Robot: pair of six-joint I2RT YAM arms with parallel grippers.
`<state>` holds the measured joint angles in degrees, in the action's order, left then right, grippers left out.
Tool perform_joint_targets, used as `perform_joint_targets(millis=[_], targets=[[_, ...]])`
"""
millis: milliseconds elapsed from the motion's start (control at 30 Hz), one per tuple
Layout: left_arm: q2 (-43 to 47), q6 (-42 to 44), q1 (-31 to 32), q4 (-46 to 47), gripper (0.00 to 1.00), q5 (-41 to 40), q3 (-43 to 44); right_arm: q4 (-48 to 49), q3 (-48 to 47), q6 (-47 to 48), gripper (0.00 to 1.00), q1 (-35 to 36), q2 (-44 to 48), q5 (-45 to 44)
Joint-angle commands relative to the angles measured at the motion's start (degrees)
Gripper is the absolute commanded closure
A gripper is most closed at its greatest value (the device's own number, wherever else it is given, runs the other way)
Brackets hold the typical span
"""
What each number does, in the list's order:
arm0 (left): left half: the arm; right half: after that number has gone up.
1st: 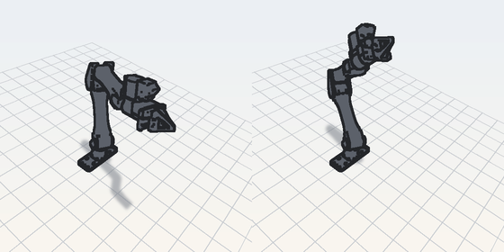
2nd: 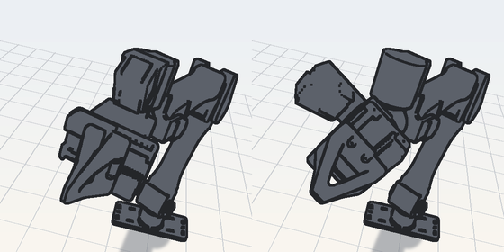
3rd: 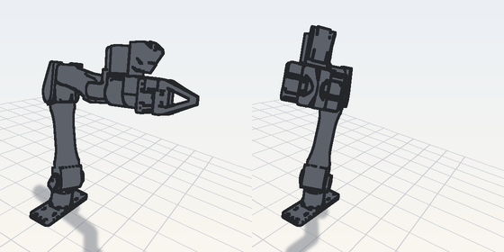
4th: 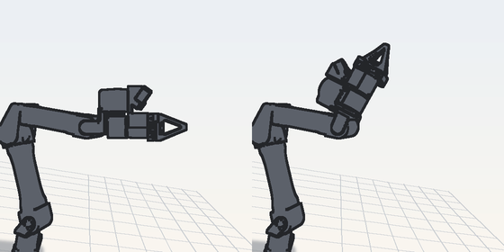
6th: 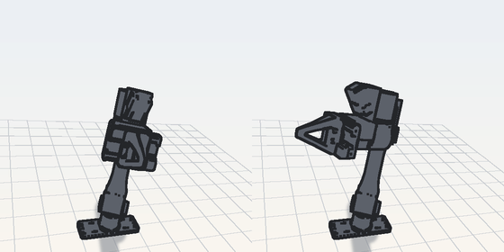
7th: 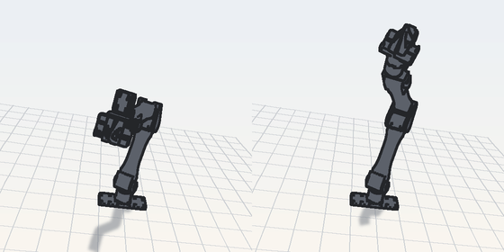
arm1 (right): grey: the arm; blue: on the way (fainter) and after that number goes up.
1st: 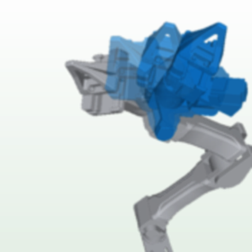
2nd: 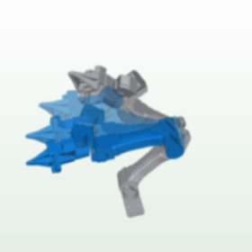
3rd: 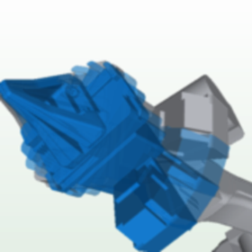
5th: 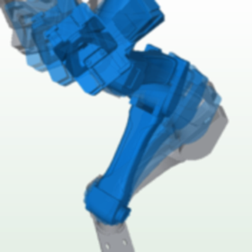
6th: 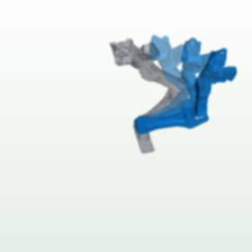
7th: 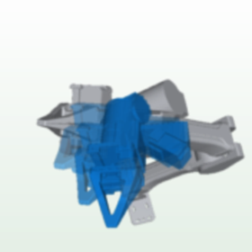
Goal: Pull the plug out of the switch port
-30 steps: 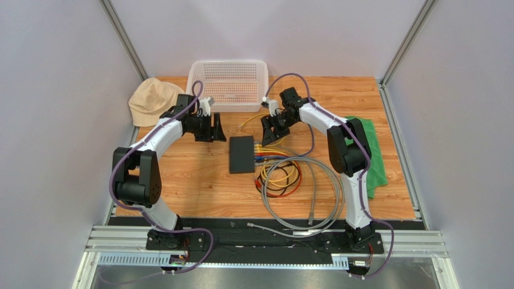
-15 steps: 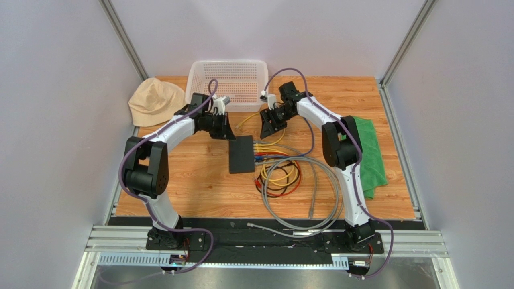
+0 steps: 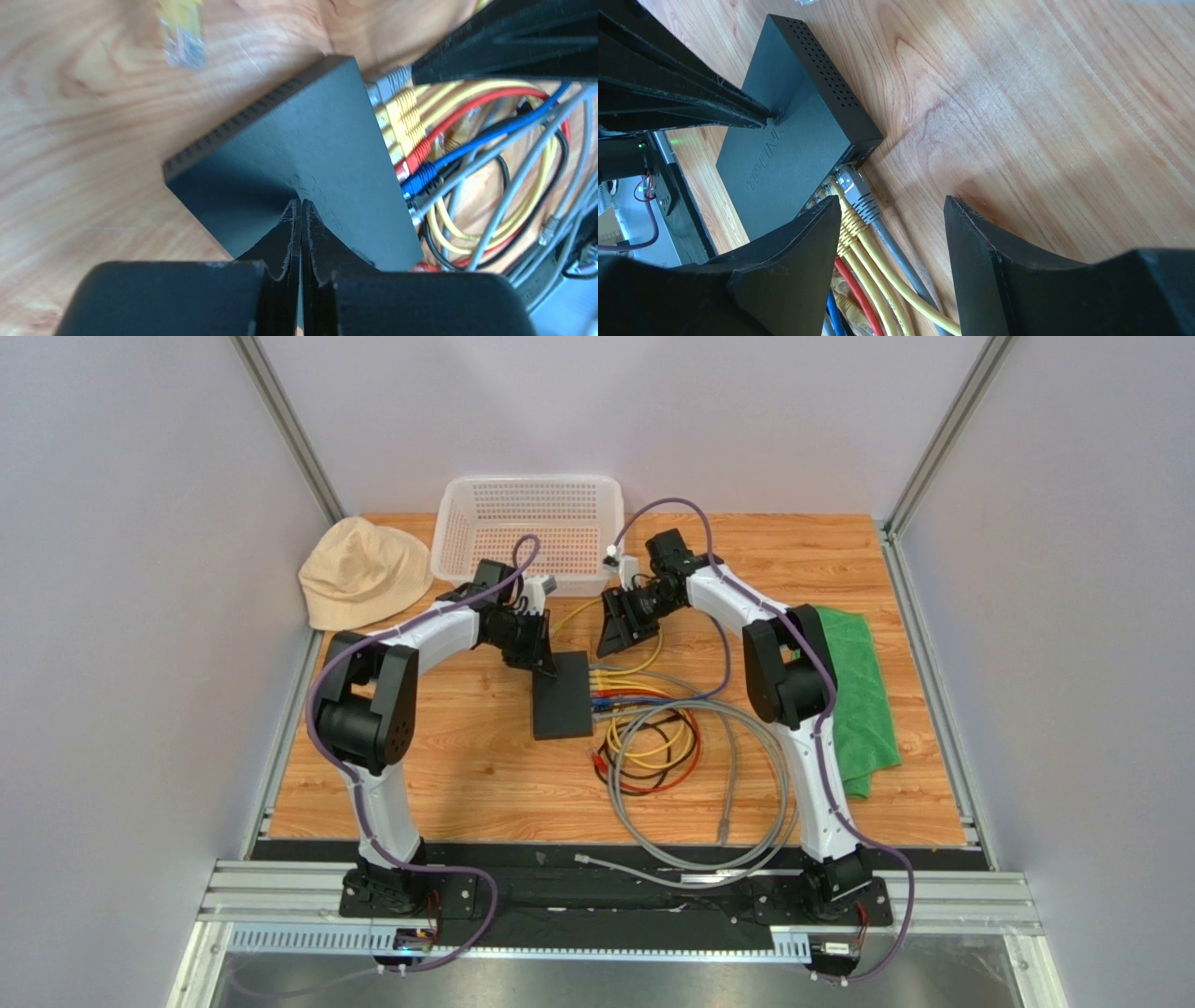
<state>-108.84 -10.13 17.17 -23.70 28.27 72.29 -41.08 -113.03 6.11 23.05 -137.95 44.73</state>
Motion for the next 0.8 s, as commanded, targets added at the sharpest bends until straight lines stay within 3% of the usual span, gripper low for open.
perform_joint_targets(millis=[0, 133, 200, 233, 367, 500, 767], targets=[[-2.61, 1.43, -0.03, -1.52, 1.0, -4.27, 2.94, 2.06, 0.27, -2.68, 0.4, 0.33, -1.01, 0.8], [-1.56, 1.6, -0.03, -3.01, 0.97, -5.07, 3.47, 2.14, 1.15, -2.59, 0.41, 0.59, -0.83, 0.71], [2.12, 1.0, -0.29, -3.89, 0.76, -5.5, 3.38, 1.97, 1.5, -2.24, 0.41, 0.59, -0.65, 0.36], [3.53, 0.47, -0.38, -4.94, 0.6, -6.29, 3.21, 1.79, 1.59, -2.24, 0.41, 0.51, -0.48, 0.18], [8.99, -1.29, -0.56, -6.61, 0.41, -10.51, 2.06, 1.53, 1.59, -2.07, 0.41, 0.59, -0.21, 0.01], [4.87, -2.17, -0.47, -9.34, 0.39, -11.66, 4.52, 1.53, 1.41, -2.24, 0.41, 0.59, -0.48, -0.34], [-2.08, -2.61, 0.58, -9.78, 0.5, -12.36, 7.51, 0.65, 2.2, -1.01, 0.41, 0.59, 0.05, -1.05]])
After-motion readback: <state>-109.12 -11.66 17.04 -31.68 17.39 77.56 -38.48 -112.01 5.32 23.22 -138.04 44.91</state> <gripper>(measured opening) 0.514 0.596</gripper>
